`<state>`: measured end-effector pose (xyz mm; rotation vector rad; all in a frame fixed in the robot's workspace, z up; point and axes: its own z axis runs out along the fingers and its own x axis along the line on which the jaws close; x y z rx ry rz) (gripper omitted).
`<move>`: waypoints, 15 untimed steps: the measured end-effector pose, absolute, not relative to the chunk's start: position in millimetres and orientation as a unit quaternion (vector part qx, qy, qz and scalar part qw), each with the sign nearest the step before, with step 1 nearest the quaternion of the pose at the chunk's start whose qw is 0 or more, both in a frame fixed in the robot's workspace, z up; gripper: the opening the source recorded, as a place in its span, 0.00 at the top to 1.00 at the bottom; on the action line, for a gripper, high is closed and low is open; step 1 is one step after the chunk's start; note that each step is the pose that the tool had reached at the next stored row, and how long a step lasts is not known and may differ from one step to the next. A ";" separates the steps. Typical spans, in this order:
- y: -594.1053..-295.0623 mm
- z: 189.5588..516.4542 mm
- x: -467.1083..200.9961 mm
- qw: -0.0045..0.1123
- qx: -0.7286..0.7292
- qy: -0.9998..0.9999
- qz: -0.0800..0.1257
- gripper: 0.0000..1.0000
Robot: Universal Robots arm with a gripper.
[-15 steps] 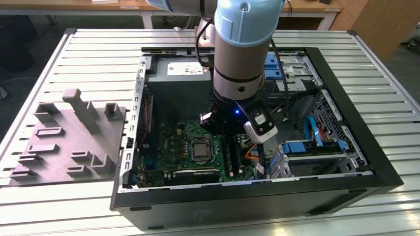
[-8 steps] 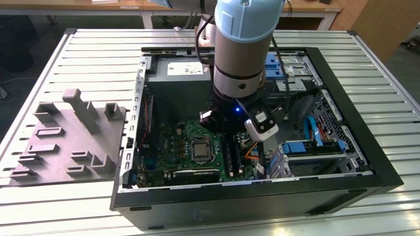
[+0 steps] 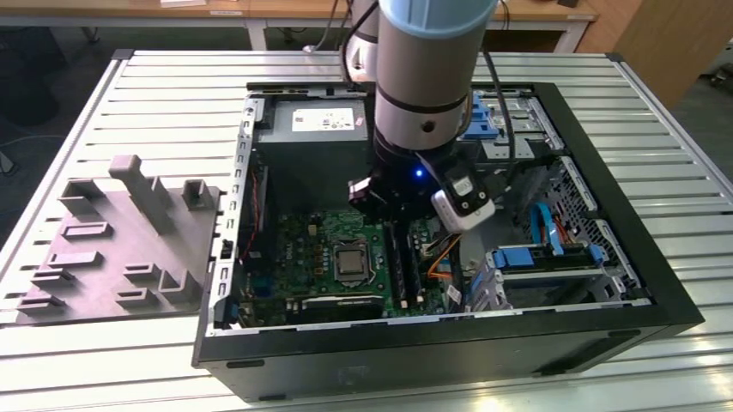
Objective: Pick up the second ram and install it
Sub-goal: 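Insert the second ram into the second slot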
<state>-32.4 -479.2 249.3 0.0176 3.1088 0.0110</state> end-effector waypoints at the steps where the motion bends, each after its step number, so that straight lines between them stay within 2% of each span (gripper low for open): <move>1: -479.2 251.2 -32.3 0.016 0.006 1.000 0.003 0.82; 7: -479.2 251.3 -32.3 0.016 0.006 1.000 0.003 0.82; 9: -479.2 251.3 -32.4 0.016 0.006 1.000 0.003 0.83; 10: -479.2 251.3 -32.4 0.016 0.006 1.000 0.003 0.89; 15: -479.2 251.4 -32.4 0.016 0.006 1.000 0.003 0.90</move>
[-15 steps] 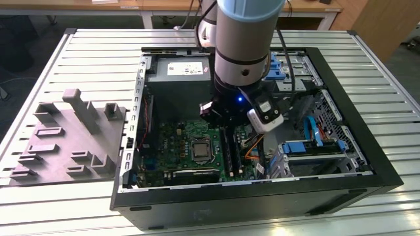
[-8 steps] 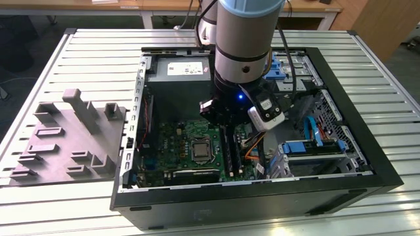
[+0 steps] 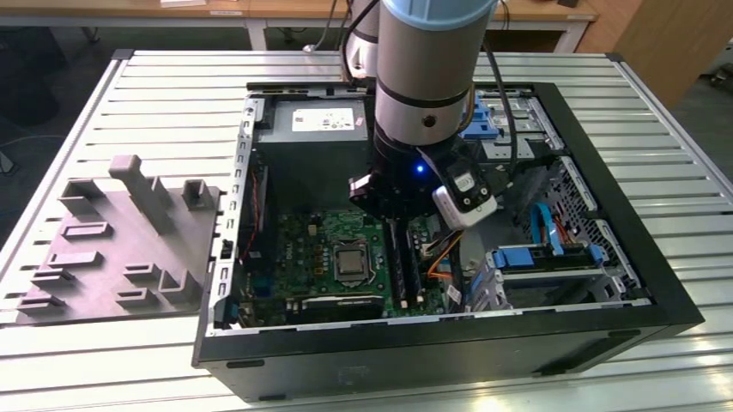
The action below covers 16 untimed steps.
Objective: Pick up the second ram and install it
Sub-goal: 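Press down the second ram until it locks into place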
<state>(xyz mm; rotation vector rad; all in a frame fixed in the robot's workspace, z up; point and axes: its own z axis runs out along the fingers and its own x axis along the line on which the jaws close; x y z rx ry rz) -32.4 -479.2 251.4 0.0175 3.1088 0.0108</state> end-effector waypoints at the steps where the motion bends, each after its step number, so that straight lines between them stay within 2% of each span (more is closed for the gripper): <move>1: -479.2 251.5 -32.3 0.016 0.006 1.000 0.003 0.90; 16: -472.6 250.4 -32.4 0.016 0.006 1.000 0.006 0.90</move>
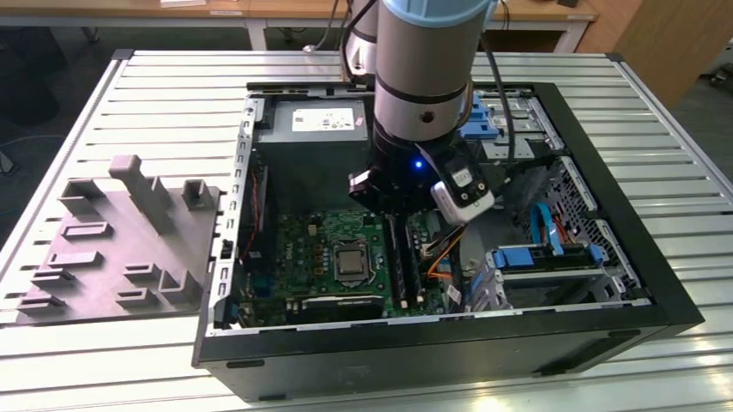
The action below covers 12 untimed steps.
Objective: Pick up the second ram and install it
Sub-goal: 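Press down the second ram until it locks into place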
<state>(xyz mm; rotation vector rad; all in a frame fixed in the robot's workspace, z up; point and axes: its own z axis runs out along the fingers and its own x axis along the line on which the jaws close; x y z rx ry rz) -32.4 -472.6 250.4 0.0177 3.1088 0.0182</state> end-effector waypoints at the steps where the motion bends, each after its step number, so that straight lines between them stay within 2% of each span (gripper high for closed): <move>1: -471.3 250.2 -32.4 0.016 0.006 1.000 0.006 0.90; 12: -458.1 247.9 -32.4 0.016 0.006 1.000 0.009 0.90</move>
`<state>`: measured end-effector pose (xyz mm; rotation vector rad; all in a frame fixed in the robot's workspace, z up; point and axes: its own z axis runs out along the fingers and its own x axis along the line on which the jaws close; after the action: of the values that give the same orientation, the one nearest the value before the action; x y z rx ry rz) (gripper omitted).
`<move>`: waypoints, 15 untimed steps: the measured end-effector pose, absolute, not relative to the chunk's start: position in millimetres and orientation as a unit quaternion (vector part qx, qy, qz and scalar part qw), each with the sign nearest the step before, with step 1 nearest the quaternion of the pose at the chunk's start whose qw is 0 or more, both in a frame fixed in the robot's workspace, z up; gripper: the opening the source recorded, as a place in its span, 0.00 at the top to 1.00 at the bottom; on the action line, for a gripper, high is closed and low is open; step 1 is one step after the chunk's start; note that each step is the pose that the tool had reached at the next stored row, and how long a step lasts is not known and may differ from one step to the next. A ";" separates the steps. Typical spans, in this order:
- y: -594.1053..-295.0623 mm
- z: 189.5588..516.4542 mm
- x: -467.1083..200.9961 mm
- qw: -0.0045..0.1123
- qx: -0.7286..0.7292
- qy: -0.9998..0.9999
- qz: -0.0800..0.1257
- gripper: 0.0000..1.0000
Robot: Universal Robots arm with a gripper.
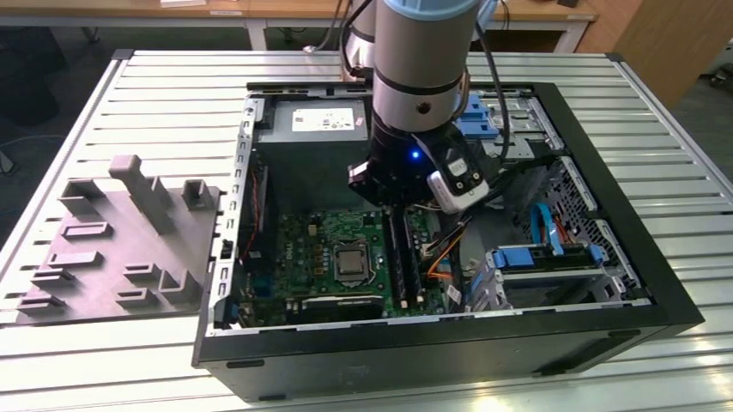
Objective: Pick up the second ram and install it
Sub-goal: 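Press down the second ram until it locks into place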
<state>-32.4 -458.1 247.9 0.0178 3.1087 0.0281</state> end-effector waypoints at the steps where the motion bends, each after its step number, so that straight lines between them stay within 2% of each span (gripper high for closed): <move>1: -457.3 247.5 -32.4 0.016 0.006 1.000 0.009 0.90; 15: -455.3 240.7 -32.4 0.016 0.006 1.000 0.011 0.90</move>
<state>-32.4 -455.3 240.7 0.0179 3.1086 0.0332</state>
